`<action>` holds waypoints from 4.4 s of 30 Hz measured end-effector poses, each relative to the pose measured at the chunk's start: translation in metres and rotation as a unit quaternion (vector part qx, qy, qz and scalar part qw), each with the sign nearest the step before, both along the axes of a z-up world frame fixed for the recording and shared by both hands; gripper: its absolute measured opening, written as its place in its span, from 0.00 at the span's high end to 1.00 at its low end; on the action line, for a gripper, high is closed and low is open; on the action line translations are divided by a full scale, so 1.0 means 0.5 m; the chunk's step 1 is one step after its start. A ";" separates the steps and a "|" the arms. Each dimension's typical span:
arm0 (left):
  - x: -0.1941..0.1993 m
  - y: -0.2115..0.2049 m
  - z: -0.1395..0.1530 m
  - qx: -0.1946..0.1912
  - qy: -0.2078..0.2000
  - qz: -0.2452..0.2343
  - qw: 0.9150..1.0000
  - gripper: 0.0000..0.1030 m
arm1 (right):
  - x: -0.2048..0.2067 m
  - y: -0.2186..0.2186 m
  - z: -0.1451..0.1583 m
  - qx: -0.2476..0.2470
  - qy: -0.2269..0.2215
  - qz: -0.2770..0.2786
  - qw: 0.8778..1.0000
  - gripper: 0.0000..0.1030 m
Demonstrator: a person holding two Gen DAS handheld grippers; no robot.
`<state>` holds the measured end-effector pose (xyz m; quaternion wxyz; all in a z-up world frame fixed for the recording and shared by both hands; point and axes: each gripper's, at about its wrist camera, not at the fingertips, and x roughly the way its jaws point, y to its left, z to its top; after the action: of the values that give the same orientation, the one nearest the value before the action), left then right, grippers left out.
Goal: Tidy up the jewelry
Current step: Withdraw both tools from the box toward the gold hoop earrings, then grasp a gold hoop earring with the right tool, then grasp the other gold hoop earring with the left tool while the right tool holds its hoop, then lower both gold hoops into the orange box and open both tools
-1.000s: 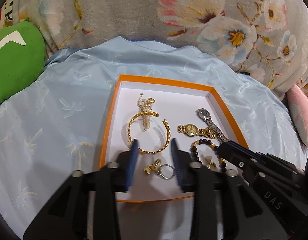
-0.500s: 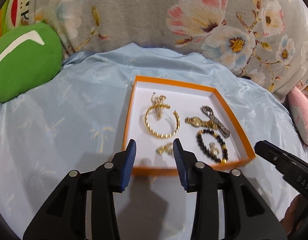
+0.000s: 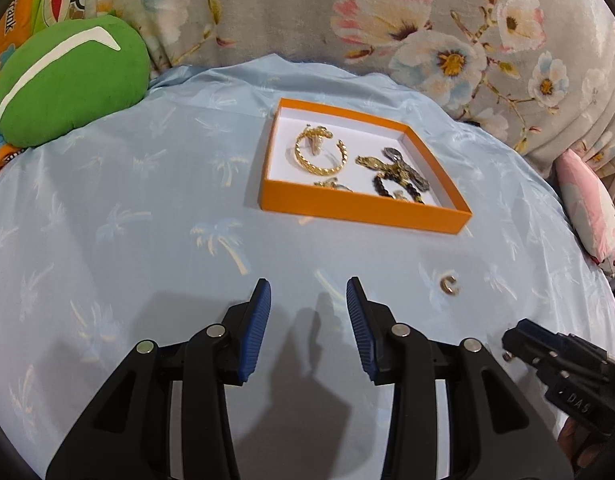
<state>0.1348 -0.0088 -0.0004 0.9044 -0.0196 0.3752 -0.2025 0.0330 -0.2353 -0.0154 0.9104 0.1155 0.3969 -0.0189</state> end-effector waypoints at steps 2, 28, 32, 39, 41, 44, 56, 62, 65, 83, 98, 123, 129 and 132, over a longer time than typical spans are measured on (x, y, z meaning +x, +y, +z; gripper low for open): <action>-0.012 -0.004 0.000 0.002 0.000 -0.003 1.000 0.59 | -0.006 0.010 0.002 -0.014 -0.004 0.001 1.000 0.59; -0.030 -0.140 -0.013 0.016 0.018 -0.058 0.998 0.52 | -0.030 -0.016 -0.008 -0.030 0.021 -0.040 0.999 0.85; -0.015 -0.200 -0.019 0.031 0.024 -0.075 0.996 0.52 | -0.029 -0.022 -0.008 -0.023 0.020 -0.042 0.999 0.85; -0.003 -0.240 -0.028 0.057 0.028 -0.084 0.994 0.57 | -0.028 -0.024 -0.008 -0.020 0.019 -0.042 0.999 0.85; -0.002 -0.241 -0.028 0.053 0.030 -0.089 0.994 0.68 | -0.028 -0.024 -0.009 -0.019 0.019 -0.042 0.999 0.85; 0.000 -0.247 -0.029 0.050 0.032 -0.095 0.994 0.79 | -0.027 -0.024 -0.009 -0.018 0.019 -0.042 0.999 0.85; -0.005 -0.237 -0.019 0.028 0.021 -0.098 0.995 0.87 | -0.025 -0.027 -0.008 -0.013 0.018 -0.042 0.999 0.85; -0.019 -0.205 -0.012 0.012 0.015 -0.079 0.997 0.87 | -0.025 -0.030 -0.008 -0.006 0.015 -0.042 0.999 0.85; -0.033 -0.184 -0.011 0.008 0.014 -0.071 0.997 0.87 | -0.027 -0.034 -0.006 -0.004 0.011 -0.044 0.999 0.85; 0.048 -0.086 0.023 0.012 -0.011 -0.012 1.000 0.87 | 0.112 -0.020 0.058 -0.003 -0.038 0.000 0.999 0.85; 0.269 -0.137 0.036 -0.005 -0.033 0.007 0.999 0.87 | 0.367 -0.003 0.064 0.000 -0.068 0.011 0.998 0.85; 0.288 -0.151 0.020 0.018 -0.031 0.006 0.999 0.82 | 0.395 -0.001 0.038 0.002 -0.060 0.016 0.998 0.81; 0.285 -0.153 0.021 0.020 -0.036 0.003 0.999 0.82 | 0.394 0.000 0.037 0.001 -0.060 0.016 0.998 0.81; 0.285 -0.153 0.021 0.020 -0.035 0.003 0.999 0.82 | 0.394 0.000 0.037 0.001 -0.060 0.016 0.998 0.81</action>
<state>0.2775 -0.0855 0.0104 0.9178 0.0043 0.3474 -0.1923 0.2298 -0.2354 0.0031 0.9327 0.1108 0.3432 0.0026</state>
